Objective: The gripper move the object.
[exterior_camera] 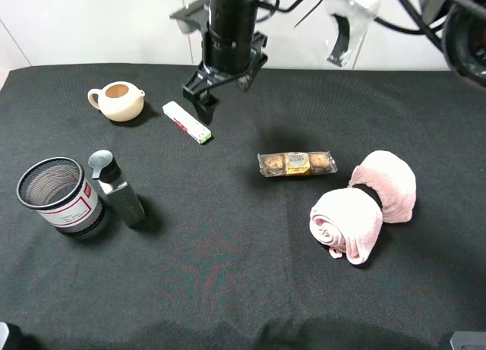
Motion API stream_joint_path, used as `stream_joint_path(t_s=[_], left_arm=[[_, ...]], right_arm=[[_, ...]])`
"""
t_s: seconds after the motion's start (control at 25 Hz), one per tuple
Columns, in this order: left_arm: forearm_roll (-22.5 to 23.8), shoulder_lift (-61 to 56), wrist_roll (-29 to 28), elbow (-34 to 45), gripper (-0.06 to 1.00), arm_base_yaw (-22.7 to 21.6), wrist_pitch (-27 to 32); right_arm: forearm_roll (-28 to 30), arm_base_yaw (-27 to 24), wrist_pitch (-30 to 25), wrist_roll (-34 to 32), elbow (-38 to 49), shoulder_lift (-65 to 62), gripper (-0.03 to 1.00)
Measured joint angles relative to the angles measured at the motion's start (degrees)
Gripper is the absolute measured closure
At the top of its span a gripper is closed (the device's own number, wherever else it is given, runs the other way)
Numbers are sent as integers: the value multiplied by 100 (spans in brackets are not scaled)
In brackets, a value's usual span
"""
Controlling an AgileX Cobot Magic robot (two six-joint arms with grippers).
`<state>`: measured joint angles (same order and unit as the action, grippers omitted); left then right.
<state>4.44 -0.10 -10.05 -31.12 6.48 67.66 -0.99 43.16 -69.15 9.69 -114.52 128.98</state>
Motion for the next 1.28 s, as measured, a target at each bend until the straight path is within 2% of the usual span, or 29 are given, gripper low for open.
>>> stream_joint_path(t_s=[0.48, 0.76, 1.0, 1.28], left_arm=[[0, 0, 0, 0, 11, 0, 0], [0, 0, 0, 0, 11, 0, 0], [0, 0, 0, 0, 11, 0, 0], [0, 0, 0, 0, 11, 0, 0]], right_arm=[[364, 0, -97, -66, -37, -1030, 27], [568, -30, -103, -379, -26, -1254, 27], [582, -380, -108, -557, 0, -1442, 27], [563, -1052, -101, -815, 171, -1564, 27]])
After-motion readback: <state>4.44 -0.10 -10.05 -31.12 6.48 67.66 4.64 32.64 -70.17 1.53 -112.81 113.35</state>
